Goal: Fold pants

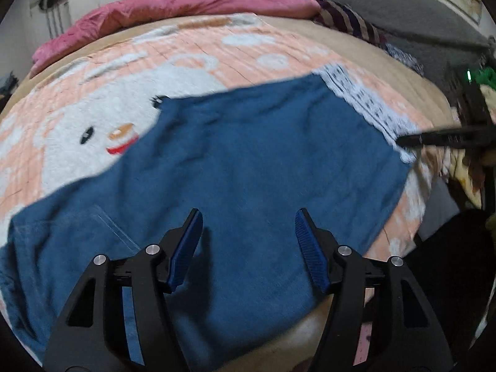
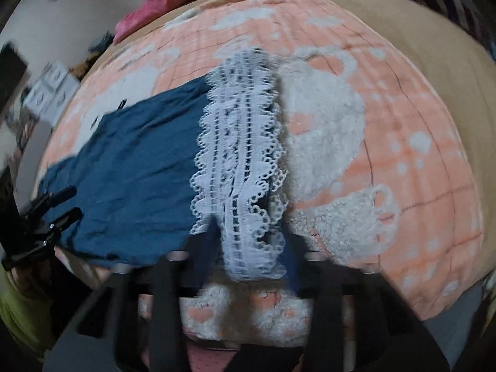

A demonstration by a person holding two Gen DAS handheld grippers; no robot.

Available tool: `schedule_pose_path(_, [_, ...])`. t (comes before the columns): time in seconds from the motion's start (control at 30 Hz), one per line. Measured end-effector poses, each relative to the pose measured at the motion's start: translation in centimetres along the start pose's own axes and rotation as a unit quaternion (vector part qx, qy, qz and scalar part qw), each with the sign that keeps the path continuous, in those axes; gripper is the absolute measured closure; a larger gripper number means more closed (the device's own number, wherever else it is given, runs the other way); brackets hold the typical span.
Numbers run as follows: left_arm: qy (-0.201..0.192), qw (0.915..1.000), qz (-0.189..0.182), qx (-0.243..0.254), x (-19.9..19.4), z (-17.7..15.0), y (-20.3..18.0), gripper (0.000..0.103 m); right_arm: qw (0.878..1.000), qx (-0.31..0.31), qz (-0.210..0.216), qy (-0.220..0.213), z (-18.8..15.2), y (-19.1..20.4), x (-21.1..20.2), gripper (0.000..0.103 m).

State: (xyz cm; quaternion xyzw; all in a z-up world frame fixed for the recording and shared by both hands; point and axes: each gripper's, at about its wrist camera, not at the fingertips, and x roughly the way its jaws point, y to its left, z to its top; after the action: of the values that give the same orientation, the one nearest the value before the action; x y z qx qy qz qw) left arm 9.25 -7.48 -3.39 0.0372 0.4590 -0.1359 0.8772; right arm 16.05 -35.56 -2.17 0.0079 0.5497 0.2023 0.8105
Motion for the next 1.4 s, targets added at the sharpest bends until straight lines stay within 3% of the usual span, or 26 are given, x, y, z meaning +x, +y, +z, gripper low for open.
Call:
schedule_pose_path(0.17, [0.025, 0.9992, 0.017, 0.028, 1.4, -1.6, -1.6, 0.048, 0.999, -0.033, -0.037, 0.004, -0.5, 0.8, -0.3, 0.080])
schedule_pose_path(0.37, [0.027, 0.9994, 0.010, 0.022, 1.5, -1.5, -1.3, 0.047, 0.998, -0.020, -0.057, 0.014, -0.5, 0.4, 0.3, 0.064])
schedule_pose_path(0.43, [0.017, 0.9996, 0.004, 0.025, 1.0, -1.3, -1.2, 0.047, 0.999, 0.008, -0.050, -0.004, -0.6, -0.2, -0.4, 0.059])
schedule_pose_path(0.5, [-0.003, 0.9995, -0.017, 0.026, -0.1, -1.0, -1.4, 0.047, 0.997, 0.023, -0.062, -0.040, -1.2, -0.4, -1.8, 0.044])
schedule_pose_path(0.63, [-0.040, 0.9979, -0.037, 0.034, -2.4, -0.2, -2.3, 0.039, 0.992, 0.062, -0.043, -0.100, -2.0, -0.2, -3.9, 0.039])
schedule_pose_path(0.8, [-0.057, 0.9967, -0.043, 0.038, -4.2, 0.6, -3.5, 0.034, 0.984, 0.072, -0.038, -0.157, -3.2, 1.4, -5.5, 0.026])
schedule_pose_path(1.17, [-0.056, 0.9960, -0.046, 0.051, -3.5, 3.6, -5.7, 0.022, 0.980, 0.089, -0.033, -0.174, -4.1, 1.7, -5.7, 0.021])
schedule_pose_path(1.4, [-0.041, 0.9950, -0.043, 0.080, -0.6, 6.5, -7.5, 0.018, 0.981, 0.119, -0.019, -0.150, -4.5, 0.3, -4.1, 0.020])
